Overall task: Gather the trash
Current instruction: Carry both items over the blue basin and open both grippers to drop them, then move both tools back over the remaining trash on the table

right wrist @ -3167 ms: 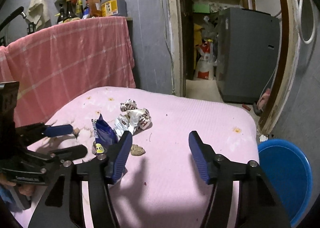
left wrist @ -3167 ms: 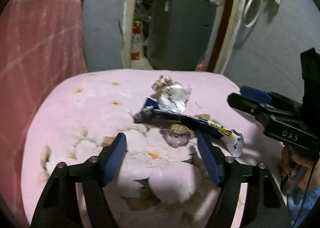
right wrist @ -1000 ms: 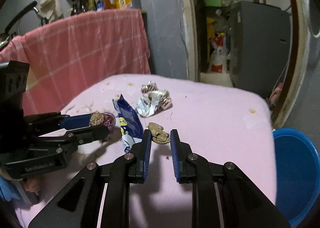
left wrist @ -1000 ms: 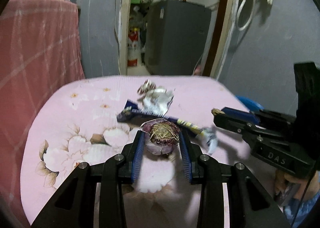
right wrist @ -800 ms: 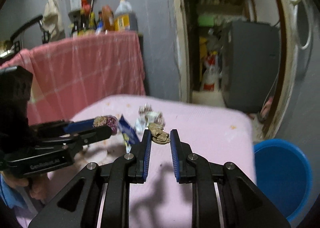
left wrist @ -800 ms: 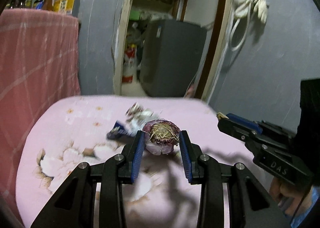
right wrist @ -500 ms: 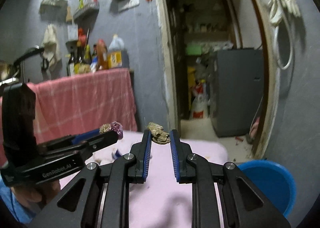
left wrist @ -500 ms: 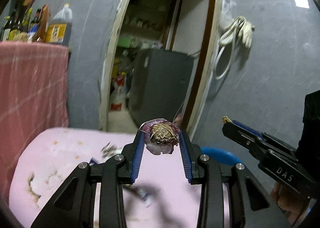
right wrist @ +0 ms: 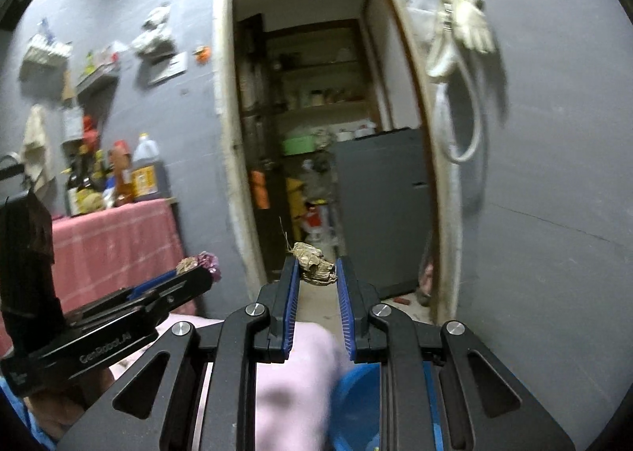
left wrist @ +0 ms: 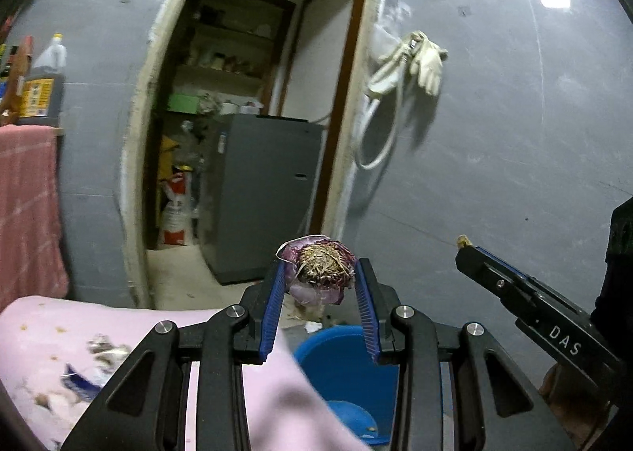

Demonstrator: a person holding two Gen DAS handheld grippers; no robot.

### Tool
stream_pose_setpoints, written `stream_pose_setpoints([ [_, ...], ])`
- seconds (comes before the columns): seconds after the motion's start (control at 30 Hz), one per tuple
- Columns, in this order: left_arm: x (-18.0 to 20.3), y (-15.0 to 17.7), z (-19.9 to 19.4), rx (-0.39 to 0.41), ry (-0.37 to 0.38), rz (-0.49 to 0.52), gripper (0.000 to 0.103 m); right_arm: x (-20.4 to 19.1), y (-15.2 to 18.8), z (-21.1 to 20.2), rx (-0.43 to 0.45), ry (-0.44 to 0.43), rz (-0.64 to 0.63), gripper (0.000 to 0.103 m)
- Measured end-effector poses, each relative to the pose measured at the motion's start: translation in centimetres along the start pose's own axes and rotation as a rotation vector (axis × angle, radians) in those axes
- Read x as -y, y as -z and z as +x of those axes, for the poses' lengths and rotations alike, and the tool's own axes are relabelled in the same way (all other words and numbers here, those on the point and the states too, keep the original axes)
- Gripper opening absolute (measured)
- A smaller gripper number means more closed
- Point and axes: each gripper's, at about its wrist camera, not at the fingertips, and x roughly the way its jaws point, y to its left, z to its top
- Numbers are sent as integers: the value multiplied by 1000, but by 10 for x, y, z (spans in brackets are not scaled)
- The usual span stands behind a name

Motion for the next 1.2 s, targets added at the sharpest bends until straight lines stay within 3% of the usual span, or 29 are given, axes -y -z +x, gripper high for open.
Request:
stream_pose_setpoints([
  [0.17, 19, 11, 39, -76, 40, 12, 31, 39, 10, 8, -55, 54, 53, 17],
  [0.6, 25, 49, 124, -339, 93, -100, 31, 102, 47, 33, -200, 93, 194, 19],
  [0.8, 25, 62, 139, -400, 106, -119, 35, 112, 55, 39, -231, 104, 219, 19],
  [1.07, 20, 66, 142, -408, 89, -145, 51, 122, 67, 50, -283, 123, 246, 22],
  [1.1, 19, 65, 141, -407, 86, -149, 52, 122, 67, 51, -285, 120, 247, 24],
  [1.17, 18, 63, 136, -393, 77, -153, 56, 120, 66, 50, -281, 120, 244, 37],
  [1.2, 17, 62, 134, -385, 71, -155, 57, 120, 66, 50, -277, 120, 243, 37],
])
